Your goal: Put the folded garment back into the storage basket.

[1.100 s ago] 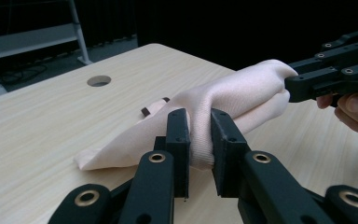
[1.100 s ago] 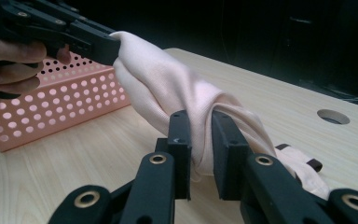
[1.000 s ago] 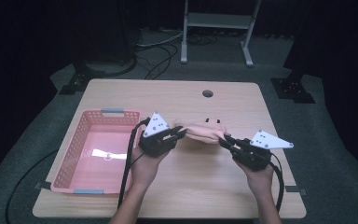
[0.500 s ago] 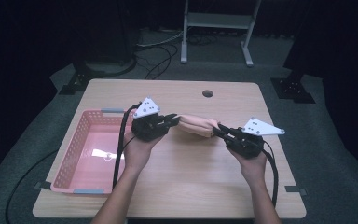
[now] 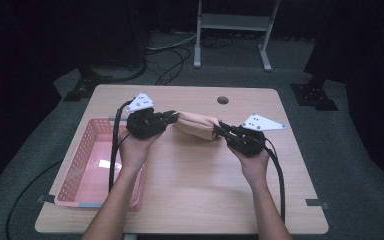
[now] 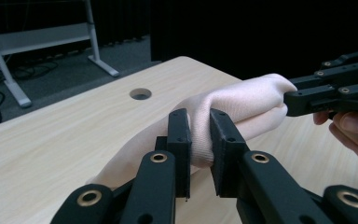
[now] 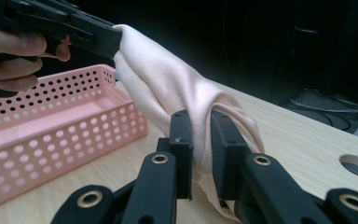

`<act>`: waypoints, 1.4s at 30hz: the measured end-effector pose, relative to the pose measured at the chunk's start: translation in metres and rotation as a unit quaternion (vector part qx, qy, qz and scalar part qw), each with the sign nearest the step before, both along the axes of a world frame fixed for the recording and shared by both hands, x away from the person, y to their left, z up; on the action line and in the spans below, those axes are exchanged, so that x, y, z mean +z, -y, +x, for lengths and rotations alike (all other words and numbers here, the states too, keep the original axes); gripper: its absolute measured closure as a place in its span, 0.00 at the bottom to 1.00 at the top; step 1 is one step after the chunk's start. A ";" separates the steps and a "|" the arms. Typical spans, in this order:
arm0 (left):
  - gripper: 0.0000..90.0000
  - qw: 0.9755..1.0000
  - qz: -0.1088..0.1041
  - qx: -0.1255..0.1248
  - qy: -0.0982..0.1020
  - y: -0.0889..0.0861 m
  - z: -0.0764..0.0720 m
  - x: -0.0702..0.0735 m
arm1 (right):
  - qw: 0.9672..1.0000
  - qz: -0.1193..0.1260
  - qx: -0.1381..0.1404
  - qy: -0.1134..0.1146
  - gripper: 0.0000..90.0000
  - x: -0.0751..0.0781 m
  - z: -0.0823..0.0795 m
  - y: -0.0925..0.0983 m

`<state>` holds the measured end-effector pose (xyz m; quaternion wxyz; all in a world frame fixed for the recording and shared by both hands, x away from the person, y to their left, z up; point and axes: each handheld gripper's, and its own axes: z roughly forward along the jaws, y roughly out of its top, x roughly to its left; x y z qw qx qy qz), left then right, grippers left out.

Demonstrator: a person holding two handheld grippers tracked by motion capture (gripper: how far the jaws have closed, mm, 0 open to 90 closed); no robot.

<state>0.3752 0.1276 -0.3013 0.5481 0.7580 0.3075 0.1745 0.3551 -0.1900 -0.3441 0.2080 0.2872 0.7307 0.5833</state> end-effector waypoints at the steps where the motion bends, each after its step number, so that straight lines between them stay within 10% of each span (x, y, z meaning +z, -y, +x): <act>1: 0.90 1.000 -0.002 0.002 0.000 -0.003 0.002 0.001 | 1.000 0.001 0.001 0.000 0.90 0.001 0.003 -0.003; 20: 0.90 0.999 0.008 0.030 -0.015 -0.054 0.031 0.006 | 1.000 0.000 0.014 -0.004 0.90 0.005 0.040 -0.057; 42: 0.90 0.996 -0.017 0.081 -0.011 -0.128 0.022 0.003 | 0.999 -0.017 0.047 -0.003 0.89 0.015 0.060 -0.136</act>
